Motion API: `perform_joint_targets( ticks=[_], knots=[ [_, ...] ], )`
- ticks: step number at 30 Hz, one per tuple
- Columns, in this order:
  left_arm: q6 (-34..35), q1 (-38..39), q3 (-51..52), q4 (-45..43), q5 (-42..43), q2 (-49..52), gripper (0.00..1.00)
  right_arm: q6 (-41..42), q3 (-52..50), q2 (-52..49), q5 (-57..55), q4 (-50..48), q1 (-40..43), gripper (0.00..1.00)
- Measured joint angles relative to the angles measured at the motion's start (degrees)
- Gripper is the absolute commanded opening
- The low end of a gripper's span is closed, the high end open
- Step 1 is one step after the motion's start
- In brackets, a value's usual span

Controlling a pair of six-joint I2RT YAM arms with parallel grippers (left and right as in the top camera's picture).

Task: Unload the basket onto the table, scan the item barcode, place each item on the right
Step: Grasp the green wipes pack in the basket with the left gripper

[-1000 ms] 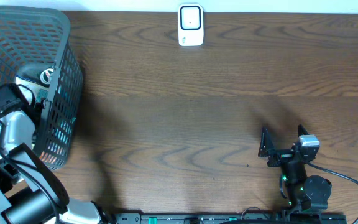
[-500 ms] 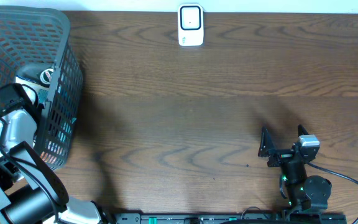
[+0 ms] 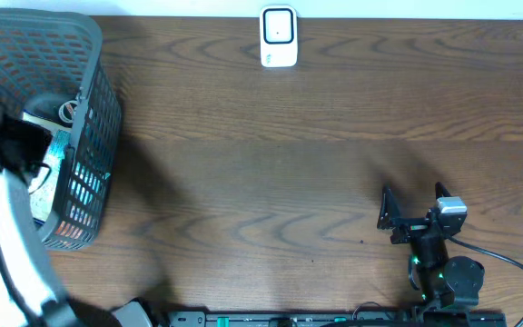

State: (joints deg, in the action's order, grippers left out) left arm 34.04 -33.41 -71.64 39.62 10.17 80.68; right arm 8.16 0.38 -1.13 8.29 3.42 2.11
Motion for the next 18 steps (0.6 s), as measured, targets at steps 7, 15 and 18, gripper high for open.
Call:
perform_joint_targets(
  ticks=[7, 15, 18],
  knots=[
    [-0.3, 0.0, -0.4, 1.0, -0.9, -12.6, 0.83, 0.0, 0.0, 0.0, 0.0, 0.0, 0.0, 0.99],
    [-1.1, 0.0, -0.4, 5.8, -5.6, -4.7, 0.98, 0.0, 0.0, 0.0, 0.0, 0.0, 0.0, 0.99],
    [-1.9, 0.0, -0.2, 6.4, -4.8, 5.2, 0.98, 0.0, 0.0, 0.0, 0.0, 0.0, 0.0, 0.99]
  ],
)
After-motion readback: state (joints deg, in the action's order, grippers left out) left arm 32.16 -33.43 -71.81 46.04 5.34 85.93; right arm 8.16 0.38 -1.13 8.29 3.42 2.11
